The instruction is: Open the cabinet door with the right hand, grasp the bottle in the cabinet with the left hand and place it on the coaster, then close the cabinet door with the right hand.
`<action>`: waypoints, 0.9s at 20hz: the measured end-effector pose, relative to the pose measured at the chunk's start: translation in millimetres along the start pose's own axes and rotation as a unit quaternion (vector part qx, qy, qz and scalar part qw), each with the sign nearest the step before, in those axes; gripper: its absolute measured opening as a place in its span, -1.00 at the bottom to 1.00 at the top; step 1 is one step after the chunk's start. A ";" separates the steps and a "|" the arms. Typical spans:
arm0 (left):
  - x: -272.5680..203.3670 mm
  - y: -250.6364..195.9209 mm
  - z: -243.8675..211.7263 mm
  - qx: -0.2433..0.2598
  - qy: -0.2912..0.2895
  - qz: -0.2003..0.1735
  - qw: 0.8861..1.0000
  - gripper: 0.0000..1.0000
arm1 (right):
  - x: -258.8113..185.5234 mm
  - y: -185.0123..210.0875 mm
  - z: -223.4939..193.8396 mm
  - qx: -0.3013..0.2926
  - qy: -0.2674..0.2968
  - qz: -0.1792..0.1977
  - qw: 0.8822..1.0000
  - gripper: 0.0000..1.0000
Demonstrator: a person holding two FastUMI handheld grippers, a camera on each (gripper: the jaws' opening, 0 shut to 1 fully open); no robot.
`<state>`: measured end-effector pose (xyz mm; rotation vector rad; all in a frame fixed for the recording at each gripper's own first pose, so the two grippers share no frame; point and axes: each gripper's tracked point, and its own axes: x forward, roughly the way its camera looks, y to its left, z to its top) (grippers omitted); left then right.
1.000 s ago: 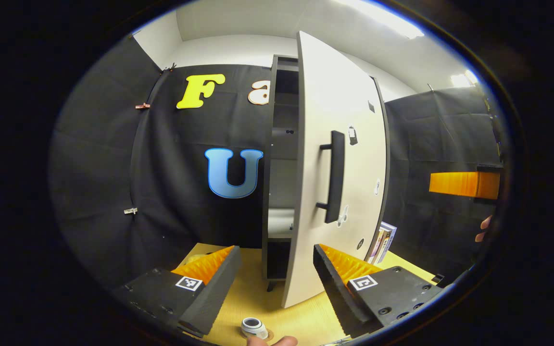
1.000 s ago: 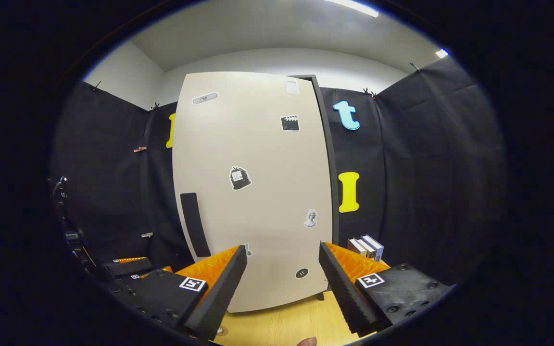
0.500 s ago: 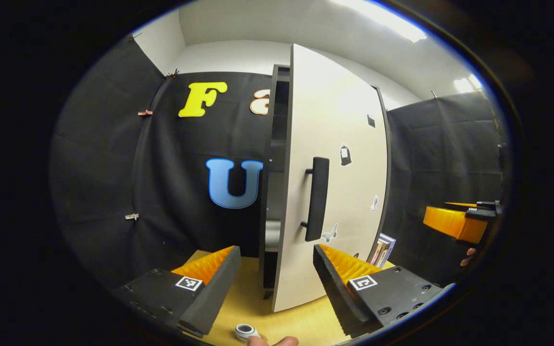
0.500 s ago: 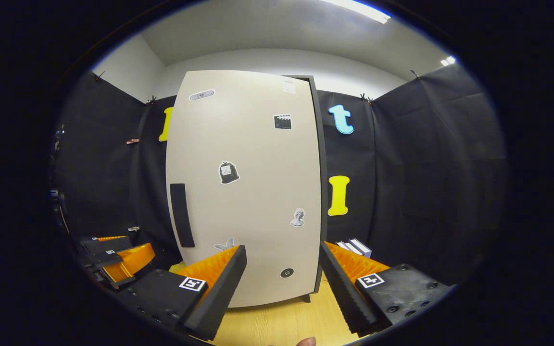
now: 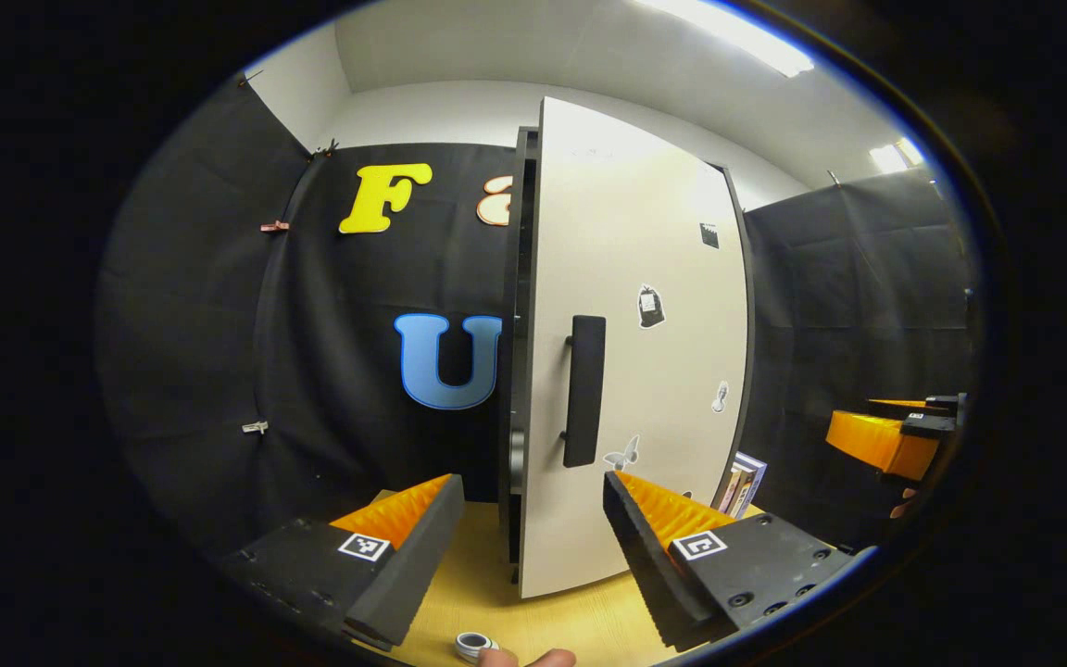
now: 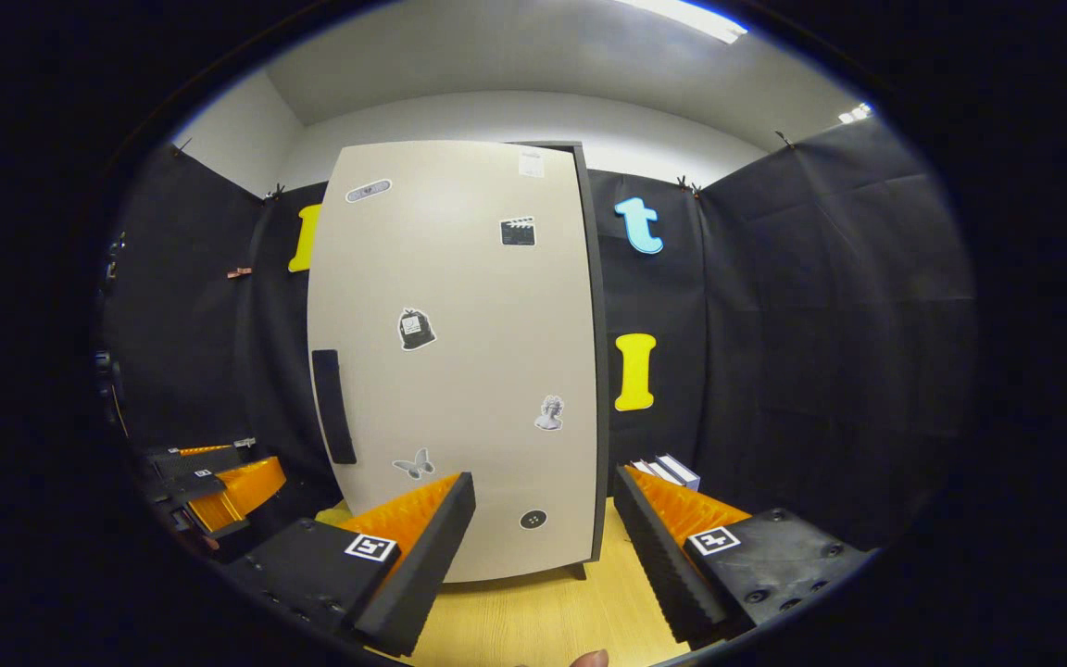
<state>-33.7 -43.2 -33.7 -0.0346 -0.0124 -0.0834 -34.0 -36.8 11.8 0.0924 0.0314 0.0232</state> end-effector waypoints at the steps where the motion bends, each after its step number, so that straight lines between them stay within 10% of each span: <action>1: 0.3 -2.5 0.9 0.002 -0.001 -0.002 1.000 0.90 | -1.5 -2.5 1.3 0.002 -0.001 -0.002 1.000 0.96; 18: -0.9 -27.9 7.0 0.006 -0.003 -0.001 1.000 0.90 | 15.5 -27.2 13.2 0.008 -0.012 0.009 1.000 0.96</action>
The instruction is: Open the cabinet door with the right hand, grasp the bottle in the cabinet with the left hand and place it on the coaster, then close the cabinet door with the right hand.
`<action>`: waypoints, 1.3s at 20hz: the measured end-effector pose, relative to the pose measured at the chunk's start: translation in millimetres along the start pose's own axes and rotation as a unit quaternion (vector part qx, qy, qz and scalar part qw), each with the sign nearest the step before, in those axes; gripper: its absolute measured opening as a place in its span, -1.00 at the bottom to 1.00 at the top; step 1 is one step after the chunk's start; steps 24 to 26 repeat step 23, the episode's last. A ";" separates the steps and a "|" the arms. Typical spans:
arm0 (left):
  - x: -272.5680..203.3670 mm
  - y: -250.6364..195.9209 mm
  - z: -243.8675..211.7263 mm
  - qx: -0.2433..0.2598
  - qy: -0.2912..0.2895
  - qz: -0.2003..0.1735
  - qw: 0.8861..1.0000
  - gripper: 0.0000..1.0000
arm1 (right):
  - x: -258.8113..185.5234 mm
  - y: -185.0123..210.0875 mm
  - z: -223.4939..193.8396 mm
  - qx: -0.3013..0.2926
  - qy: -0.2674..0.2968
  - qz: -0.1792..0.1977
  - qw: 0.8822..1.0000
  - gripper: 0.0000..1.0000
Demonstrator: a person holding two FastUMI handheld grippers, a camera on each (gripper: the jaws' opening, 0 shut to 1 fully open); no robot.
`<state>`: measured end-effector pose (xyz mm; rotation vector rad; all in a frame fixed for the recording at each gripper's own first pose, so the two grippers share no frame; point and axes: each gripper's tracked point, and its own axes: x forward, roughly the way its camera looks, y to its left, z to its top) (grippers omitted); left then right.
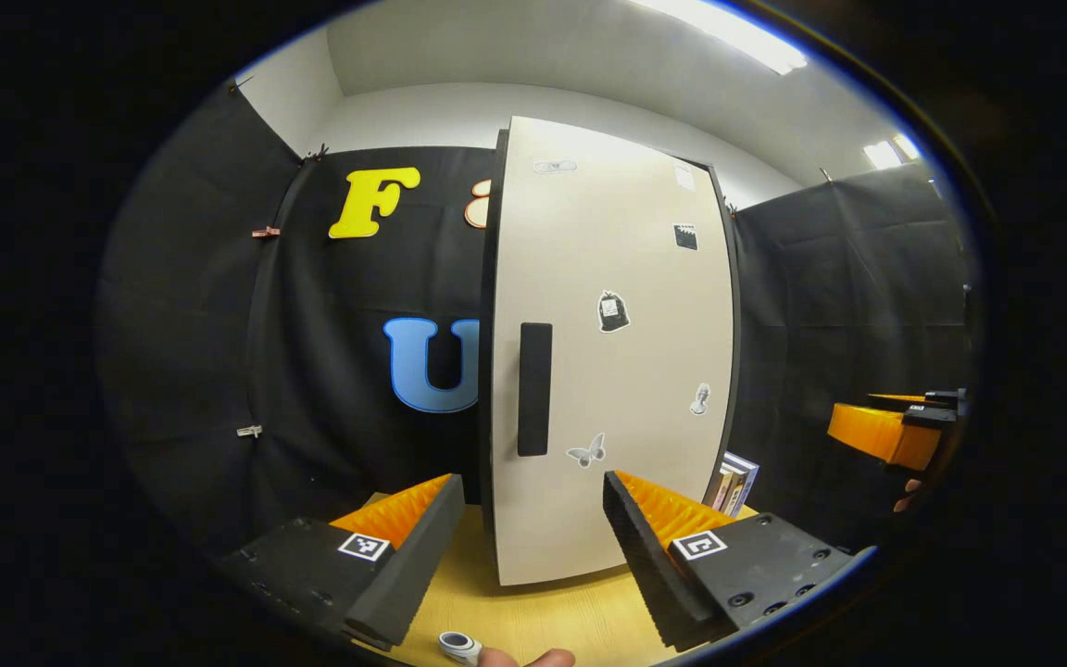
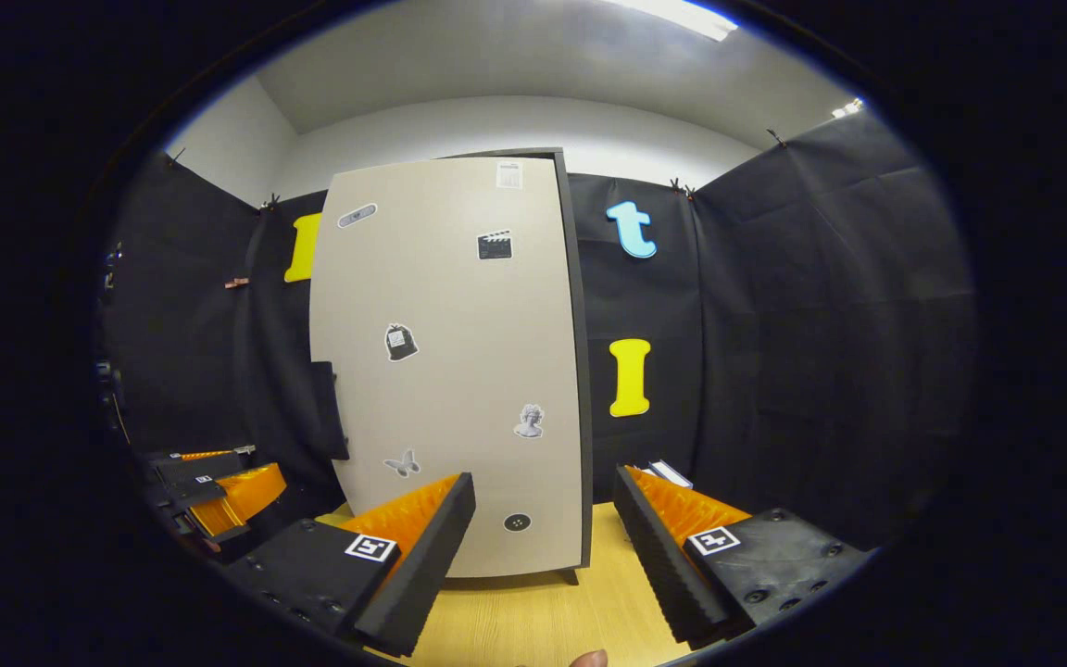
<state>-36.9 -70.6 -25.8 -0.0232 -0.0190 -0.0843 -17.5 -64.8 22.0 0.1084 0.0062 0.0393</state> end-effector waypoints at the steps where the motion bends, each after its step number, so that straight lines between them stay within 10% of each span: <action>1: -0.1 -1.7 2.0 0.002 -0.001 0.001 1.000 0.90 | 1.9 -1.7 1.6 -0.001 -0.002 0.001 1.000 0.96; 26: 22.0 -55.9 22.9 0.009 -0.021 0.025 0.999 0.90 | 36.3 -40.7 -10.5 0.001 0.023 0.058 0.998 0.96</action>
